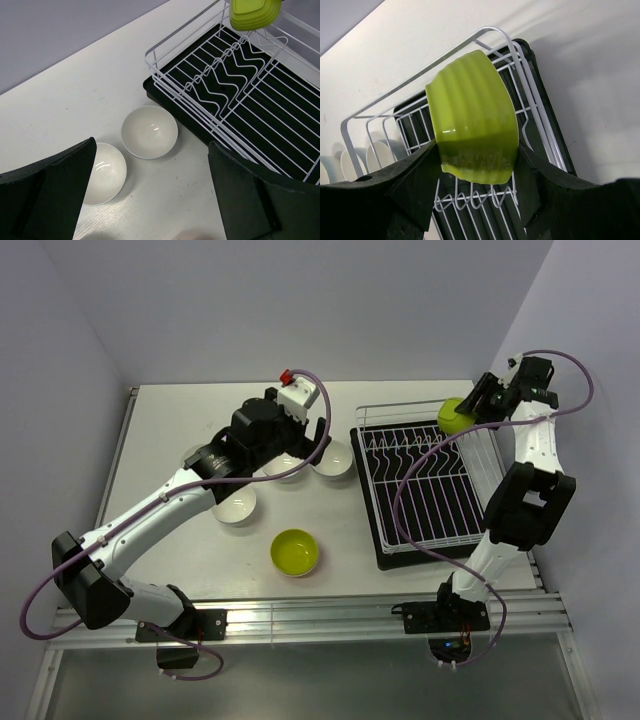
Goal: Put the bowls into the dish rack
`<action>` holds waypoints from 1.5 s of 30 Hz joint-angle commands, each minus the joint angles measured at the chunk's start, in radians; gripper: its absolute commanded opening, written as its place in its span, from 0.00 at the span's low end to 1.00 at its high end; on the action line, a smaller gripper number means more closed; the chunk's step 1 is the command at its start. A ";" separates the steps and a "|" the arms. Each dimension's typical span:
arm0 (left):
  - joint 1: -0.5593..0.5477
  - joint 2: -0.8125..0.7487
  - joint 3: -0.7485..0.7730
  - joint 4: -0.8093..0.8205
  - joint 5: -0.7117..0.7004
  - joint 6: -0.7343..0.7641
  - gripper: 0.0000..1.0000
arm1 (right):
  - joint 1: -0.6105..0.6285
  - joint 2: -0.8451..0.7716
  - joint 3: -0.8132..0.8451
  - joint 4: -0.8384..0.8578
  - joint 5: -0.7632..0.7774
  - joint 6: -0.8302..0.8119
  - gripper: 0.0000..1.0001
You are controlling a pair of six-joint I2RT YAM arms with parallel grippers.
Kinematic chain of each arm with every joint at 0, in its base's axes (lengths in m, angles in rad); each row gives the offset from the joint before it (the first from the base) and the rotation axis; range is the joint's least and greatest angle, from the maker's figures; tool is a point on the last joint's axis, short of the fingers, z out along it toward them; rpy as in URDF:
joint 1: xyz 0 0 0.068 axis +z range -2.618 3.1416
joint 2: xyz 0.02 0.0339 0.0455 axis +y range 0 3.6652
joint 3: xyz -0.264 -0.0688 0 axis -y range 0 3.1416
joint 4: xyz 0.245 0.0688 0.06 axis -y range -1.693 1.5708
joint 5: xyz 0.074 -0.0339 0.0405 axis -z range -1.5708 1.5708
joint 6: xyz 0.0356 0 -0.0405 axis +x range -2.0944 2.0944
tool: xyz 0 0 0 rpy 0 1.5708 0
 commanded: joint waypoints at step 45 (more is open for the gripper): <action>0.005 0.010 0.020 0.008 0.027 -0.024 0.99 | 0.085 0.094 -0.017 -0.045 0.246 -0.028 0.34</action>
